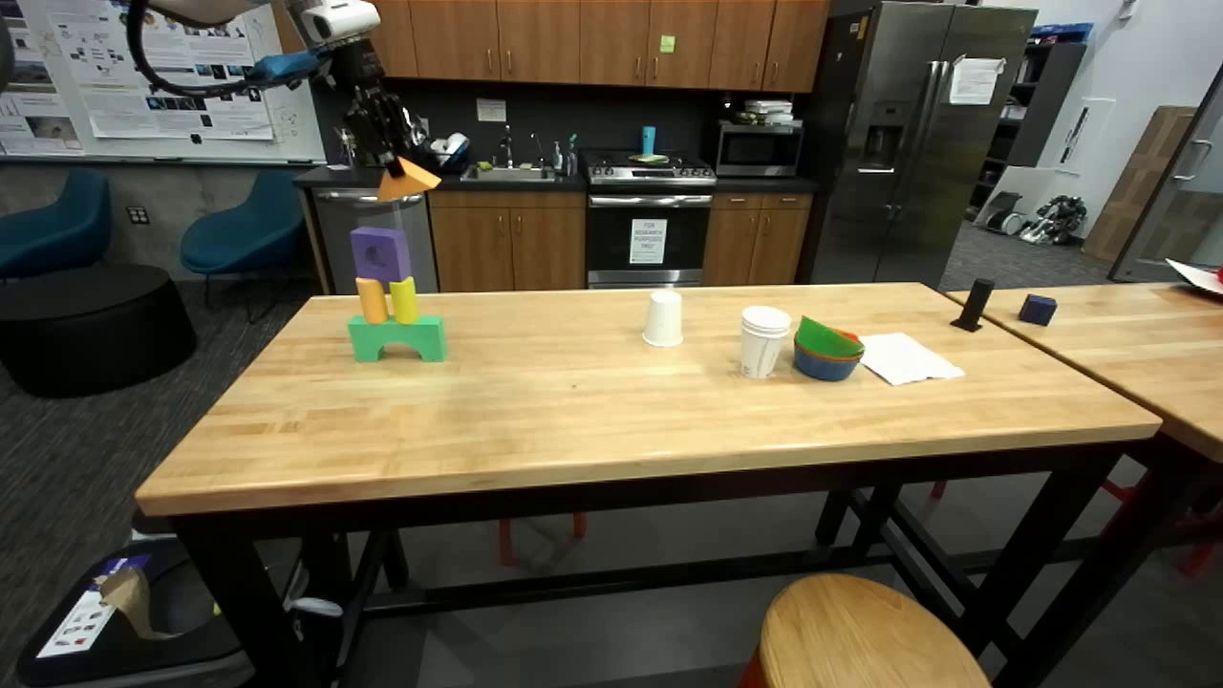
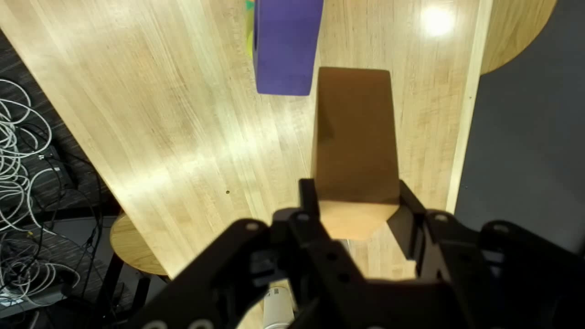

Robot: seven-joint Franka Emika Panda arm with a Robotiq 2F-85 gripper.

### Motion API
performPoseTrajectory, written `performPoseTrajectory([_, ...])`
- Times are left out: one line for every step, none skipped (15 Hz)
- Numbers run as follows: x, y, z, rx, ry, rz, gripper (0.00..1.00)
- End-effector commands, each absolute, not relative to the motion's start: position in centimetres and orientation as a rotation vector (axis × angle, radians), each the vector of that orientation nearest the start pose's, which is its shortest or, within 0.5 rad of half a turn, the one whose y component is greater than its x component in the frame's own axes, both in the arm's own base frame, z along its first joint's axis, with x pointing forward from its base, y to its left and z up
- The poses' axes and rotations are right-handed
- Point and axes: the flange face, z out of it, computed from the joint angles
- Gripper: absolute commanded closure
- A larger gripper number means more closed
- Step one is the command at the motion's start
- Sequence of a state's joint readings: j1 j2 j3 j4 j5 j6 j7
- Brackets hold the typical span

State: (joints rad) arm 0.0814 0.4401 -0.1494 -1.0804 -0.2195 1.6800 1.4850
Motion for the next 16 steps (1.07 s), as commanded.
performPoseTrajectory([67.1,-3.9,60.2,-2.319,2.228,-0.447,0.84])
performPoseTrajectory([66.9,-3.9,60.0,-2.323,2.228,-0.443,0.84])
performPoseTrajectory([66.7,-3.9,59.8,-2.328,2.228,-0.438,0.84])
performPoseTrajectory([66.6,-4.1,59.7,-2.334,2.228,-0.428,0.84])
performPoseTrajectory([66.4,-4.2,59.5,-2.338,2.230,-0.419,0.84])
performPoseTrajectory([66.2,-4.3,59.4,-2.341,2.231,-0.414,0.84])
performPoseTrajectory([66.1,-4.3,59.2,-2.343,2.231,-0.410,0.84])
performPoseTrajectory([66.0,-4.3,59.1,-2.345,2.230,-0.404,0.84])
performPoseTrajectory([65.8,-4.2,59.1,-2.346,2.229,-0.400,0.84])
performPoseTrajectory([65.8,-4.2,59.1,-2.347,2.228,-0.398,0.84])
performPoseTrajectory([65.8,-4.1,59.0,-2.344,2.229,-0.400,0.84])
performPoseTrajectory([65.9,-4.1,59.1,-2.316,2.220,-0.405,0.84])
performPoseTrajectory([66.0,-3.9,59.2,-2.300,2.216,-0.397,0.84])
performPoseTrajectory([66.0,-3.7,59.2,-2.284,2.213,-0.395,0.84])
performPoseTrajectory([66.1,-3.6,59.1,-2.276,2.204,-0.386,0.84])
performPoseTrajectory([66.2,-3.4,59.2,-2.263,2.197,-0.374,0.84])
